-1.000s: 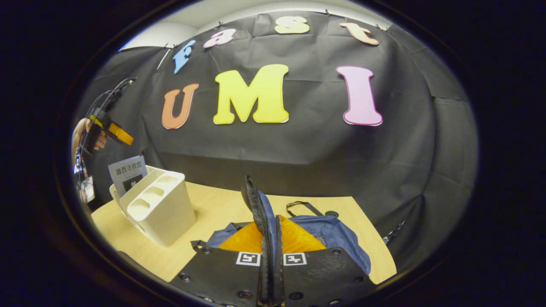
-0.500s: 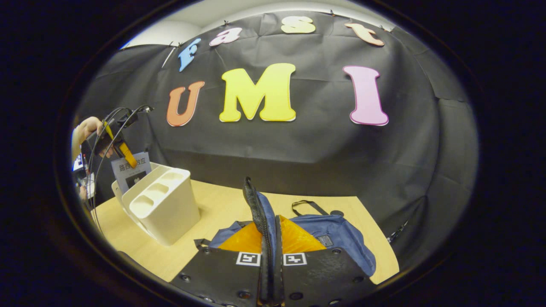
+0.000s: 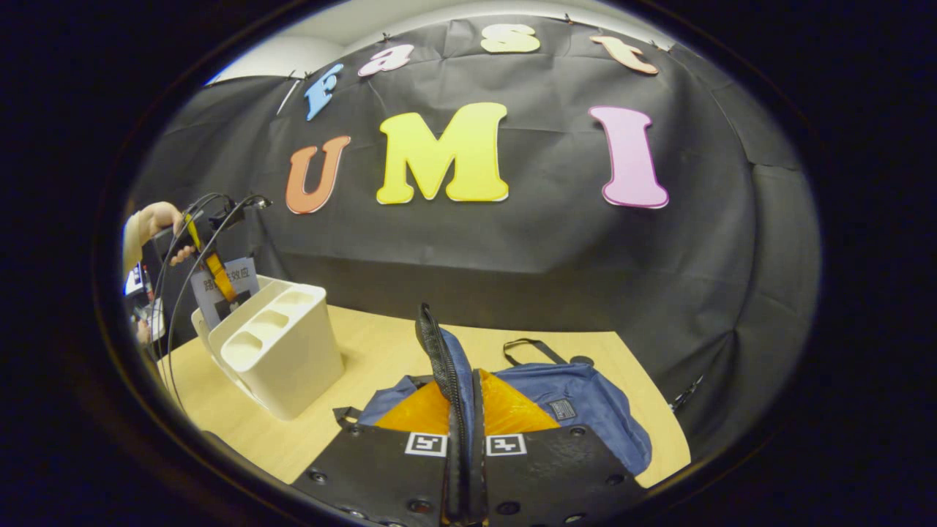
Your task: Open the schoolbag, grab two books from the bookshelf and put them into the schoolbag.
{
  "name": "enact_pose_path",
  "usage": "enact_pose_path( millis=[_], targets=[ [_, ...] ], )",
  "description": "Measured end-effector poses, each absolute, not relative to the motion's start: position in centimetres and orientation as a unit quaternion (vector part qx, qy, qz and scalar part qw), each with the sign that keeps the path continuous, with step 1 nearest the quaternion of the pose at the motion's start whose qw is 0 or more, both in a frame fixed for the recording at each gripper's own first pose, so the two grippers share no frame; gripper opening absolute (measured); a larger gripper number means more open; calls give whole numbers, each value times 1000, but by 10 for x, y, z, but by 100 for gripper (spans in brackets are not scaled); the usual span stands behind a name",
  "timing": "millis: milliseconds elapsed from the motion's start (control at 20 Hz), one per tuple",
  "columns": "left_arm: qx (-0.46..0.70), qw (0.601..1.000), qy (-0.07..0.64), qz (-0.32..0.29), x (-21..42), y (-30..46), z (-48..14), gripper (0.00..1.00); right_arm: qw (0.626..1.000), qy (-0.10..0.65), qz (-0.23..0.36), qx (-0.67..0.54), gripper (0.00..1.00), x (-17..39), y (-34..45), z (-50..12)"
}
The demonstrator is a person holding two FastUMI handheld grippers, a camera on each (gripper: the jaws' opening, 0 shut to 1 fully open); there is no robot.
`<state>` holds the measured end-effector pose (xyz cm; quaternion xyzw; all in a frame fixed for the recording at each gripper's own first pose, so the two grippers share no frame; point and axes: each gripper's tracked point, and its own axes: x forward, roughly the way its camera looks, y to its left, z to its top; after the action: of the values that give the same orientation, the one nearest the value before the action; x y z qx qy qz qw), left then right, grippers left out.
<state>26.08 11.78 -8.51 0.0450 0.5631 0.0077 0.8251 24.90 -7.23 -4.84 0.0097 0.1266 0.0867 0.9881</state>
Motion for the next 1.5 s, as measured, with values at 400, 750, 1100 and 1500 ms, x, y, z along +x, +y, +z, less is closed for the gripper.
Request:
enact_pose_path(
  millis=[400,750,1100,1500],
  targets=[
    [28,873,486,-1,251,113,-50,46,987,131,85,20,5,249,-77,-53],
    [43,892,450,4,224,126,-14,46,987,134,85,21,5,250,-72,-55],
    [88,912,400,3,192,117,42,46,986,140,81,26,5,255,-68,-59],
    [126,923,362,-21,149,62,92,45,986,144,81,5,5,273,-71,-59]
  ],
)
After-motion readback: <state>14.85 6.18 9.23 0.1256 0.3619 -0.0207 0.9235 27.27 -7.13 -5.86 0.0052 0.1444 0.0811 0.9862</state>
